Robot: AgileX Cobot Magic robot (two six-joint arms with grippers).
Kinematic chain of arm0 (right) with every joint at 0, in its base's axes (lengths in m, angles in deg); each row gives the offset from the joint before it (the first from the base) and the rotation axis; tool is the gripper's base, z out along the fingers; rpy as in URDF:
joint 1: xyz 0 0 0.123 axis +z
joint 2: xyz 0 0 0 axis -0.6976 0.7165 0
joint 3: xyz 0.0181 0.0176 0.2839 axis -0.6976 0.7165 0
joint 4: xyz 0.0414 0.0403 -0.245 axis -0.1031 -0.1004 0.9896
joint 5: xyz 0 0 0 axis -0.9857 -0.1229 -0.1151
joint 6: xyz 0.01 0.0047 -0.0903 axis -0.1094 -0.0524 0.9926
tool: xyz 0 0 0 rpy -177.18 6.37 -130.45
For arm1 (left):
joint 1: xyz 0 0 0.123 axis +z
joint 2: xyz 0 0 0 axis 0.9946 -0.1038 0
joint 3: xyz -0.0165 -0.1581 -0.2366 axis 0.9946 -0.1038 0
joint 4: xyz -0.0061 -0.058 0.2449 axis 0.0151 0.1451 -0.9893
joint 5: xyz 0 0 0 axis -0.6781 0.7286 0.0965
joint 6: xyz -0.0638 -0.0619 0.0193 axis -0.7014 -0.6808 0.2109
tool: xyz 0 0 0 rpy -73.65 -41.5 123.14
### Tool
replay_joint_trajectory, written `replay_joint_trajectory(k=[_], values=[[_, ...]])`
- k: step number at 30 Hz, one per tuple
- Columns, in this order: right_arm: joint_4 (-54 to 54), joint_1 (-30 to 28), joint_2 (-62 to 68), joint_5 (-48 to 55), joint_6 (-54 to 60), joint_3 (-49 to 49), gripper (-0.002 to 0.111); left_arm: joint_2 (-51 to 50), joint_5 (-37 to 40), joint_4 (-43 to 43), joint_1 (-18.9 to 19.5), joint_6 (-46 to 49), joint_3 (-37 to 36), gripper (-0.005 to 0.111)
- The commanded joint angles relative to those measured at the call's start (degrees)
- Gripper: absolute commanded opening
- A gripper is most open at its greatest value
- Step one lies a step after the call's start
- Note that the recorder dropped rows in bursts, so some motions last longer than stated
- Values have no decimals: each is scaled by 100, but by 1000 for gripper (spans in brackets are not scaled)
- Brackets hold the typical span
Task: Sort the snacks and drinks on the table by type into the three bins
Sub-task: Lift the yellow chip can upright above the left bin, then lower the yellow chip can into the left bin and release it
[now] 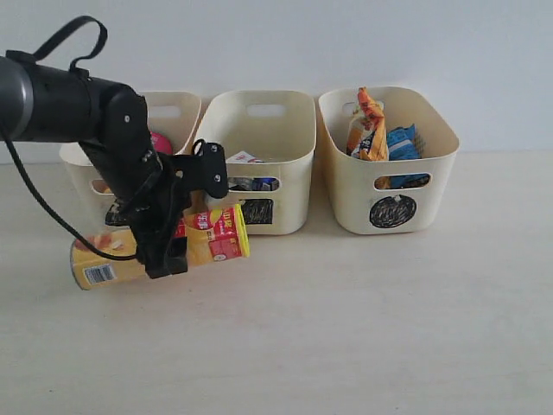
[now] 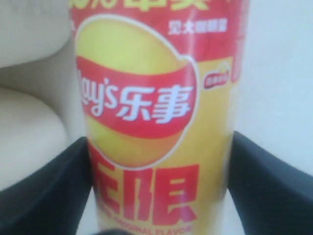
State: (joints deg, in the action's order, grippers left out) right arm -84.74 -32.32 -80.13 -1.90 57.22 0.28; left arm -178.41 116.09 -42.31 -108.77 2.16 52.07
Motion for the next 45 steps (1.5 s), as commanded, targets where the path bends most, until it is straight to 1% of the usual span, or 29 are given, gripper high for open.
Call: replay_joint_trajectory(k=[1, 4, 7, 9, 12, 14, 15, 17, 18, 19, 20, 23, 24, 26, 28, 32, 35, 39, 45], values=[[33, 5, 21, -51, 14, 29, 1, 379, 868, 644, 4, -291, -14, 5], [33, 5, 21, -87, 2, 29, 1, 651, 1174, 972, 15, -785, -14, 5], [33, 5, 21, -87, 2, 29, 1, 973, 1367, 1011, 15, -1025, -14, 5], [33, 5, 21, -87, 2, 29, 1, 1227, 1355, 1011, 15, -1183, -14, 5], [33, 5, 21, -87, 2, 29, 1, 1655, 1051, 916, 15, -1461, -14, 5], [33, 5, 21, -87, 2, 29, 1, 1963, 674, 774, 15, -1768, -14, 5], [33, 5, 21, -87, 2, 29, 1, 2111, 316, 616, 23, -2020, -14, 5], [33, 5, 21, -40, -22, 29, 1, 2344, -249, 409, 92, -2653, -14, 5], [33, 5, 21, -40, -22, 29, 1, 2476, -712, 325, 178, -3126, -14, 5], [33, 5, 21, -29, -22, 29, 1, 2618, -1398, 253, 346, -3785, -14, 5], [33, 5, 21, -29, -22, 29, 1, 2701, -1766, 252, 493, -4262, -14, 4], [33, 5, 21, -29, -22, 29, 1, 2791, -2758, 252, 845, -5192, -14, 4], [33, 5, 21, -29, -22, 29, 1, 2767, -3235, 252, 1106, -5674, 15, 4], [33, 5, 21, -29, -22, 29, 1, 2576, -3405, 252, 1392, -6080, 209, 4], [33, 5, 21, -20, -35, 29, 1, 2295, -3418, 252, 1498, -6080, 436, 4], [33, 5, 21, -15, -35, 29, 1, 1624, -3605, 252, 1498, -6080, 854, 4], [33, 5, 21, -15, -35, 29, 1, 1259, -3652, 252, 1498, -6080, 1024, 4], [33, 5, 21, -15, -35, 29, 1, 770, -3916, 252, 1498, -6080, 1178, 4], [33, 5, 21, -17, 1, 29, 1, 138, -3904, 252, 1498, -6080, 1364, 4]])
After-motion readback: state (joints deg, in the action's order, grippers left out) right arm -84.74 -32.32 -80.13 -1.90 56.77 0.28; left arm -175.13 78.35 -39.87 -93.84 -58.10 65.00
